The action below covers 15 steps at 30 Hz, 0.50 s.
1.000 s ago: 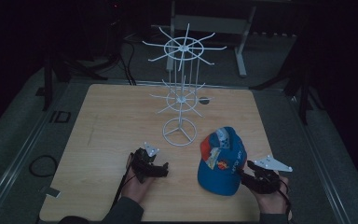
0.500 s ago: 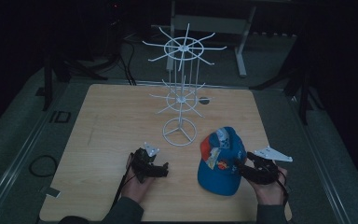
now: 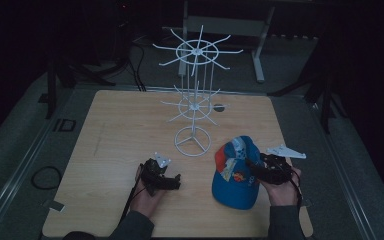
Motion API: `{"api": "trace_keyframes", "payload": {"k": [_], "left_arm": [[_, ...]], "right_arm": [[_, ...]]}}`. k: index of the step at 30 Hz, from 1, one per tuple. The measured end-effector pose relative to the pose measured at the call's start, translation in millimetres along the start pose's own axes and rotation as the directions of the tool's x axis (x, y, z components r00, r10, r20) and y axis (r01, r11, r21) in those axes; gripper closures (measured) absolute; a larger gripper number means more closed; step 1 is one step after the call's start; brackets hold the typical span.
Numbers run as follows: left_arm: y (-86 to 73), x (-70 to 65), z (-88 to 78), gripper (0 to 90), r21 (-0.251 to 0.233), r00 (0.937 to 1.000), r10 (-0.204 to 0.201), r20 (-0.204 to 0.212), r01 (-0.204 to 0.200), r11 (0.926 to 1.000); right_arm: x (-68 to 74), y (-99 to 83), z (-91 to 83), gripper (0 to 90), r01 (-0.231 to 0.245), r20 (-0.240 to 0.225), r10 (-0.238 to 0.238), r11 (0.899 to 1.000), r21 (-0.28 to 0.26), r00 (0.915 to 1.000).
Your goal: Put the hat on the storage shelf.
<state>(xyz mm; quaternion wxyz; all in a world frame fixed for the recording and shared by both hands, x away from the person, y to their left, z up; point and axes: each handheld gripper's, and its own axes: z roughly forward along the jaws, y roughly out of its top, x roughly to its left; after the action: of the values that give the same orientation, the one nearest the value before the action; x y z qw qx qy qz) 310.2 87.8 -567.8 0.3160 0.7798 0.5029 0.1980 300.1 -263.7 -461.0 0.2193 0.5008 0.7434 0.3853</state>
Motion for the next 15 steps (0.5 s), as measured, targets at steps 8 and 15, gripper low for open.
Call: {"api": "trace_keyframes", "payload": {"k": [8,15], "left_arm": [[0.0,0.0,0.0,1.9,-0.001,1.0,0.001,-0.001,-0.001,1.0],[0.0,0.0,0.1,1.9,-0.001,1.0,0.0,-0.001,0.0,1.0]], "right_arm": [[-6.7,8.5,16.8,39.3,-0.002,0.03,0.001,1.0,0.024,0.9996],[-10.3,15.4,28.6,42.4,-0.008,0.045,0.006,0.999,0.037,0.999]]}}
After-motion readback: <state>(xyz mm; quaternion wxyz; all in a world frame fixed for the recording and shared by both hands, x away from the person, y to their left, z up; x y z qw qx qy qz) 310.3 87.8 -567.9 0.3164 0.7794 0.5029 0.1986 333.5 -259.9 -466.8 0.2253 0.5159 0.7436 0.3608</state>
